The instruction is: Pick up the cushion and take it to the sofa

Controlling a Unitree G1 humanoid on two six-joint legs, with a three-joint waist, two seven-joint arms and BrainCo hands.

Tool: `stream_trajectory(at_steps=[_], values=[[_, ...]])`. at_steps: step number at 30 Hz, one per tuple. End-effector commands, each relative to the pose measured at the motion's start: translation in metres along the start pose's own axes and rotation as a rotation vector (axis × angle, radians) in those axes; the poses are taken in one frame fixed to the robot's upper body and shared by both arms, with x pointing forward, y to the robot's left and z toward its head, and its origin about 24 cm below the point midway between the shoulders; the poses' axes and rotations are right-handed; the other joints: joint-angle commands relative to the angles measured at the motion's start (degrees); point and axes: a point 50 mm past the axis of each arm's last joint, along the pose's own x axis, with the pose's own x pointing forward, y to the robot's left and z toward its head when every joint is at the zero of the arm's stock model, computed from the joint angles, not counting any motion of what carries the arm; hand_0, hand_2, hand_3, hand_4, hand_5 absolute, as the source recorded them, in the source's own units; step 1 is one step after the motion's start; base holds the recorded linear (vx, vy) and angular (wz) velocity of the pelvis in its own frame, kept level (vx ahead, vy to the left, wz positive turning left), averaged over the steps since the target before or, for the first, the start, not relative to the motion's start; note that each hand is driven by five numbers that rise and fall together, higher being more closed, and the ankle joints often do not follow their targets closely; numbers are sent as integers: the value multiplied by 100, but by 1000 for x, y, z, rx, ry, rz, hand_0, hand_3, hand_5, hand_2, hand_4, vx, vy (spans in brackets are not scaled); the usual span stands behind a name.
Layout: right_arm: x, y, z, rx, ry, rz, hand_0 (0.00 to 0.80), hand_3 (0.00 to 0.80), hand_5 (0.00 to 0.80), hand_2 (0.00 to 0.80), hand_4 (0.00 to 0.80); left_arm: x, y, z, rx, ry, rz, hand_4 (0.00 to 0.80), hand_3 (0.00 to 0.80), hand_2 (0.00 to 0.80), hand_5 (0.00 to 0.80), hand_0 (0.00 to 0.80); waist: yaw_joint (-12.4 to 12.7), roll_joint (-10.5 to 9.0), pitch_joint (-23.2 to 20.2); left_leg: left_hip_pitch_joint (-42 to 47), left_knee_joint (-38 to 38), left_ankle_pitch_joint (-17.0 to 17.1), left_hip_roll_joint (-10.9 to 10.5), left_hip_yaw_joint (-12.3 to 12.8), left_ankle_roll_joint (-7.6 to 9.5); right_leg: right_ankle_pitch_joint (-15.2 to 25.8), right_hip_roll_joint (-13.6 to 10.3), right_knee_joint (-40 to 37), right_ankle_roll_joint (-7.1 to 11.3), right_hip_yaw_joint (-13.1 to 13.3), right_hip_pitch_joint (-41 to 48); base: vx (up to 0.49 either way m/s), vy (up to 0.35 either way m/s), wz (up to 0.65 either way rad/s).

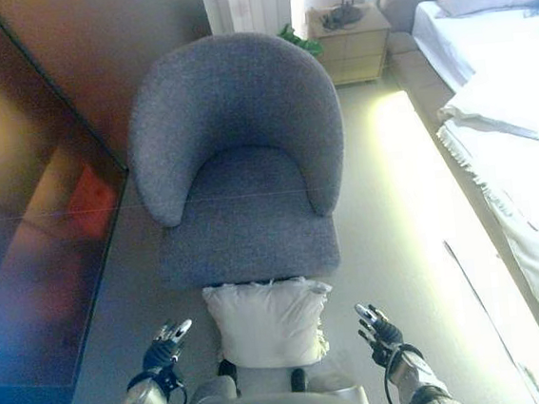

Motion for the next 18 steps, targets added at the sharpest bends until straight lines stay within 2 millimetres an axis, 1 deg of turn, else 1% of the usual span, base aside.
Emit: stream_trajectory(at_steps=[1,6,7,8,10,12,15,16,17,18], values=[[1,3,16,1,-88,15,0,0,0,0,0,1,10,19,-25,-87,10,0,0,0,0,0,18,48,-89,82,-101,295,-26,366,85,-31,-558,404,761,-49,-250,100,126,0],[-1,-1,18,1,-108,5,0,0,0,0,0,2,5,21,13,-103,-29,0,0,0,0,0,-57,116,-121,283,-244,36,-135,634,152,-38,-654,504,824,-168,-349,74,160,8],[-1,-1,19,3,-110,5,0,0,0,0,0,2,5,22,16,-106,-32,0,0,0,0,0,-64,122,-121,295,-243,10,-151,658,166,-45,-667,525,836,-177,-362,48,197,-1],[-1,-1,19,9,-115,-1,0,0,0,0,0,3,3,25,22,-113,-44,0,0,0,0,0,-92,145,-113,319,-224,-54,-192,743,207,-56,-704,584,868,-207,-399,38,194,1],[-1,-1,19,6,-122,-4,0,0,0,0,0,5,1,28,36,-119,-66,0,0,0,0,0,-102,185,-98,339,-216,-136,-254,792,272,-103,-775,736,919,-247,-469,38,203,5],[2,5,21,-29,-113,4,0,0,0,0,0,6,-3,30,88,-121,-78,0,0,0,0,0,-74,225,-54,305,-170,-221,-326,828,377,-200,-878,1073,974,-325,-627,19,172,0],[6,16,24,-120,-96,35,0,0,0,0,0,10,-8,34,180,-112,-95,0,0,0,0,0,-24,255,88,165,51,-375,-427,924,541,-84,-1110,2039,1101,-513,-1172,-10,131,-20],[8,19,25,-157,-89,40,0,0,0,0,0,11,-7,35,203,-108,-95,0,0,0,0,0,-6,259,128,144,86,-403,-439,946,560,-59,-1171,2191,1102,-566,-1288,8,79,-38],[9,22,27,-190,-84,46,0,0,0,0,0,13,-9,37,225,-109,-95,0,0,0,0,0,23,253,178,102,120,-412,-455,951,551,-34,-1242,2174,1102,-617,-1379,-56,32,-39],[13,30,33,-223,-90,63,0,0,0,0,0,17,-16,44,246,-124,-103,0,0,0,0,0,57,254,283,-33,191,-397,-455,929,508,-39,-1261,2026,1085,-628,-1516,-219,-9,-26]])
